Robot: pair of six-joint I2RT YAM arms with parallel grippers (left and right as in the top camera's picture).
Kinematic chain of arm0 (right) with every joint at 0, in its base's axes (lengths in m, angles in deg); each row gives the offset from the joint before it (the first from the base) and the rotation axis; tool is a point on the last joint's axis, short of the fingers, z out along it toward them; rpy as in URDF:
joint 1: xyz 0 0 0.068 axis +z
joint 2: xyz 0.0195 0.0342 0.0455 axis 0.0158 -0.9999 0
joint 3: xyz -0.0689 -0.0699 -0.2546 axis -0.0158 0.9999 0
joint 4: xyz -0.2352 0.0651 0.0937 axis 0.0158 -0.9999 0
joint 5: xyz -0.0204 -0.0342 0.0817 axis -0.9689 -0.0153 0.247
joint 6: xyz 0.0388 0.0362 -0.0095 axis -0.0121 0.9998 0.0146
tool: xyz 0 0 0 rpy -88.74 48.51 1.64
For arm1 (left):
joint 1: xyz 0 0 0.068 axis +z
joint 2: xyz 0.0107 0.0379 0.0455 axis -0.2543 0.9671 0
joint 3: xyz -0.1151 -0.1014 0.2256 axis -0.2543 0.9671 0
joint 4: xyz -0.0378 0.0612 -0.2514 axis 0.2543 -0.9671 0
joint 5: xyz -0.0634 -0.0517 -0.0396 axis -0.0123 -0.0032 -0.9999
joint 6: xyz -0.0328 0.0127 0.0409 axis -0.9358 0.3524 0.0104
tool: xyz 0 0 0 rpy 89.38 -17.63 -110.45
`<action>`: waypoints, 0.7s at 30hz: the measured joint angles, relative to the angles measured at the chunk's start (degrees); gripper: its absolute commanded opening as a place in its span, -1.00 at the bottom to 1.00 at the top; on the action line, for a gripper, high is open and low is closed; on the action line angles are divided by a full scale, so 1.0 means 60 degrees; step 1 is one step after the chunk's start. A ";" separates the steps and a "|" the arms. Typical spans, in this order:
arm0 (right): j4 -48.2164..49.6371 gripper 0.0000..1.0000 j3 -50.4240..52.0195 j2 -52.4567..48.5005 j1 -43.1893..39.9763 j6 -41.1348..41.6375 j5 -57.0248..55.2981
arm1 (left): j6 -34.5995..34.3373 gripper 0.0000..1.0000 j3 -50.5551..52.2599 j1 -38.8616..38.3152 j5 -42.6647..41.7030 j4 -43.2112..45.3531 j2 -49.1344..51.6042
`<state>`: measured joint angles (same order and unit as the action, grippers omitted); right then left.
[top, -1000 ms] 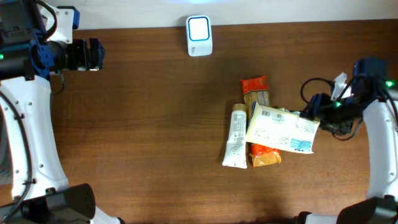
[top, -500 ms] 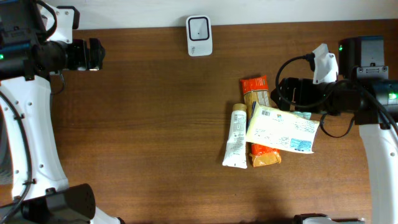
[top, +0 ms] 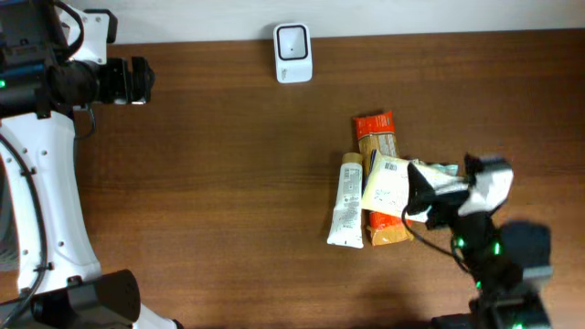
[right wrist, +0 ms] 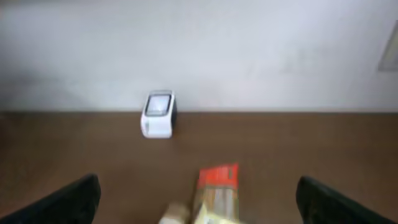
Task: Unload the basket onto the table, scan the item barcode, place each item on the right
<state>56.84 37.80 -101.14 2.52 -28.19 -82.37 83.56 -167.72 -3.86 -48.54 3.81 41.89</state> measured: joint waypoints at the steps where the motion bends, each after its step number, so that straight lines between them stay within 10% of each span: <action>1: 0.0339 0.97 0.1188 0.1315 -0.0015 -0.0015 -0.0157 | 0.0000 0.99 0.0004 0.0000 0.0007 0.0040 0.0004; 10: 0.2284 0.97 0.4947 0.4269 -0.0040 -0.0025 -0.0936 | 0.0004 0.98 0.0000 0.0000 0.0007 0.0018 0.0015; 21: 0.1235 0.97 0.5195 0.4302 -0.0040 -0.0025 -0.0984 | 0.0000 0.98 0.0000 0.0000 0.0007 0.0022 0.0015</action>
<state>64.25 68.97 -75.32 2.28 -28.34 -88.28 83.56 -167.72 -3.86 -48.49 3.94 41.98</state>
